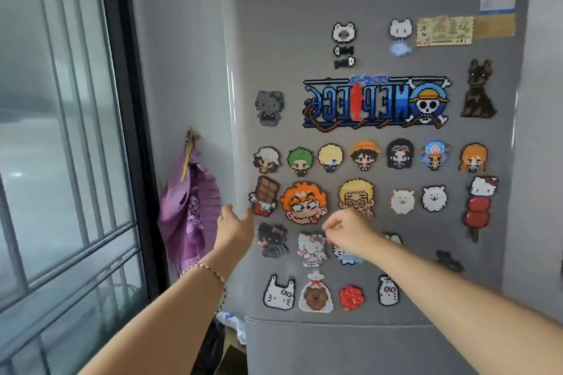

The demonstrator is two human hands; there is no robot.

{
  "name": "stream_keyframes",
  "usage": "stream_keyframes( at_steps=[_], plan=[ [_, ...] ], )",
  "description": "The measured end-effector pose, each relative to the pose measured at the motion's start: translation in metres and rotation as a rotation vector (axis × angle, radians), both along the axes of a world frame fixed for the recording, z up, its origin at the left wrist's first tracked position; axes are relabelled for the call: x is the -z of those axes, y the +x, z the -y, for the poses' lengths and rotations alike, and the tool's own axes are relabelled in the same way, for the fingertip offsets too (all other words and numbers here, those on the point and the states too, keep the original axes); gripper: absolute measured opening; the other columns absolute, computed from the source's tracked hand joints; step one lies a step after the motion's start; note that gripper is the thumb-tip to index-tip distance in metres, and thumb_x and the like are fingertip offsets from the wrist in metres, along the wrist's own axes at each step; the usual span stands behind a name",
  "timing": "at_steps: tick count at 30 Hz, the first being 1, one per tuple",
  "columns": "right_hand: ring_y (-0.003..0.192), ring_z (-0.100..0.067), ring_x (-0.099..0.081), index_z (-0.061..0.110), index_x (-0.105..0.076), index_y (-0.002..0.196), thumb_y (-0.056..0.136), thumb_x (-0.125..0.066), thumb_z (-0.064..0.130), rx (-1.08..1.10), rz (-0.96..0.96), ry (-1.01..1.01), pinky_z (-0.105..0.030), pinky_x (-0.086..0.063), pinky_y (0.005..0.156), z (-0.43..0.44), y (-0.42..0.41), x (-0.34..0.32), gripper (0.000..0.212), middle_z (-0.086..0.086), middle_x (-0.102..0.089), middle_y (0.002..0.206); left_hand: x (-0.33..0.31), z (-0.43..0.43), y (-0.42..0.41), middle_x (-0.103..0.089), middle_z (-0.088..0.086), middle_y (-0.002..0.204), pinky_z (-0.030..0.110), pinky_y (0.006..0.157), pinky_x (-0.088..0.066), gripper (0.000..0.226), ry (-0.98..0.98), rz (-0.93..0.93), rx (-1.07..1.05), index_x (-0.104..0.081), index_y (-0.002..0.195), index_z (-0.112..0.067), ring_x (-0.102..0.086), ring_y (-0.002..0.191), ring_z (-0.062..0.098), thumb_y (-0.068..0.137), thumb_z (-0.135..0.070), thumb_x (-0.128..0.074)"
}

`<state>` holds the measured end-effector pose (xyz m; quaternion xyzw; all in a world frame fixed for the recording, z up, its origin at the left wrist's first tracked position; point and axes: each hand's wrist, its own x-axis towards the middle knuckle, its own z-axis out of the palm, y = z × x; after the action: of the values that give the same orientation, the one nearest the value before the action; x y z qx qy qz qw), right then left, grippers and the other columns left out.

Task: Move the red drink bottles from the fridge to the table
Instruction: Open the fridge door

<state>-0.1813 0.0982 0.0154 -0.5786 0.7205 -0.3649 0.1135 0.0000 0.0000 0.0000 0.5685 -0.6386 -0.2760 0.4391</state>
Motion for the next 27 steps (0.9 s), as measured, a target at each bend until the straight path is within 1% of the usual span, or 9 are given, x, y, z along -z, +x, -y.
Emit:
stream_keyframes(
  at_steps=[2,5,7,9,12,16,18,23,27],
  plan=[
    [0.102,-0.017,-0.062,0.011,-0.07,0.098,0.089,-0.056,0.01,0.065,-0.071,0.004,-0.026,-0.049,0.085,0.015,0.001,0.002,0.016,-0.003,-0.069,0.109,-0.001,0.024,0.001,-0.039,0.017,0.142,0.04,0.098,-0.036,0.053,0.016,-0.096,0.038,-0.03,0.141,-0.006,-0.043,0.124,0.031,0.098,-0.038,-0.034],
    [0.1,-0.015,-0.063,0.016,-0.07,0.097,0.089,-0.056,0.02,0.14,-0.106,-0.003,-0.025,-0.05,0.082,0.036,0.006,0.001,0.016,0.002,-0.069,0.109,-0.008,0.055,-0.007,-0.052,0.013,0.114,0.031,0.078,-0.035,0.045,0.02,-0.139,0.101,-0.044,0.122,-0.006,-0.048,0.097,0.024,0.099,-0.042,-0.031],
    [0.095,-0.015,-0.064,0.021,-0.069,0.096,0.089,-0.056,0.025,0.194,-0.109,-0.013,-0.031,-0.053,0.083,0.044,0.006,0.0,0.015,0.004,-0.07,0.107,-0.01,0.064,-0.012,-0.051,0.011,0.102,0.03,0.071,-0.032,0.044,-0.007,-0.151,0.096,-0.046,0.11,-0.008,-0.047,0.087,0.022,0.098,-0.046,-0.03],
    [0.096,-0.015,-0.064,0.021,-0.068,0.098,0.089,-0.055,0.026,0.23,-0.137,-0.006,-0.031,-0.053,0.083,0.043,0.011,0.0,0.017,0.005,-0.069,0.108,-0.005,0.071,-0.011,-0.049,0.009,0.095,0.031,0.069,-0.031,0.044,-0.042,-0.108,0.076,-0.044,0.101,-0.008,-0.046,0.082,0.023,0.098,-0.048,-0.028],
    [0.098,-0.015,-0.063,0.02,-0.068,0.099,0.09,-0.054,0.025,0.256,-0.177,0.012,-0.029,-0.052,0.08,0.033,0.018,-0.001,0.016,0.005,-0.068,0.108,-0.003,0.076,-0.004,-0.049,0.012,0.094,0.032,0.069,-0.032,0.045,-0.054,-0.038,0.114,-0.041,0.096,-0.007,-0.046,0.081,0.025,0.098,-0.049,-0.027],
    [0.098,-0.016,-0.062,0.021,-0.066,0.097,0.091,-0.054,0.023,0.282,-0.19,0.001,-0.028,-0.051,0.08,0.009,0.029,-0.007,0.015,0.005,-0.068,0.107,-0.012,0.072,0.001,-0.045,0.014,0.096,0.032,0.071,-0.032,0.047,0.005,0.001,0.141,-0.041,0.103,-0.003,-0.044,0.084,0.026,0.099,-0.047,-0.026],
    [0.097,-0.016,-0.062,0.021,-0.066,0.095,0.09,-0.054,0.023,0.275,-0.195,-0.024,-0.027,-0.051,0.079,-0.007,0.033,-0.009,0.013,0.005,-0.068,0.104,-0.009,0.062,0.002,-0.047,0.016,0.097,0.034,0.07,-0.034,0.048,0.001,0.011,0.116,-0.041,0.1,-0.002,-0.046,0.083,0.027,0.098,-0.048,-0.026],
    [0.09,-0.014,-0.062,0.022,-0.065,0.096,0.091,-0.053,0.024,0.212,-0.216,-0.1,-0.023,-0.046,0.068,-0.057,0.035,-0.014,0.013,0.008,-0.068,0.098,0.007,-0.002,0.017,-0.051,0.014,0.091,0.038,0.07,-0.038,0.048,-0.162,0.044,0.037,-0.038,0.092,-0.007,-0.05,0.081,0.03,0.096,-0.053,-0.024],
    [0.079,-0.016,-0.06,0.018,-0.065,0.093,0.09,-0.053,0.026,0.193,-0.225,-0.255,-0.028,-0.048,0.065,-0.112,0.043,-0.009,0.015,0.005,-0.064,0.083,0.007,-0.073,0.035,-0.056,0.012,0.087,0.037,0.067,-0.038,0.047,-0.241,0.15,0.046,-0.038,0.087,-0.009,-0.052,0.078,0.029,0.095,-0.053,-0.025]
  ],
)
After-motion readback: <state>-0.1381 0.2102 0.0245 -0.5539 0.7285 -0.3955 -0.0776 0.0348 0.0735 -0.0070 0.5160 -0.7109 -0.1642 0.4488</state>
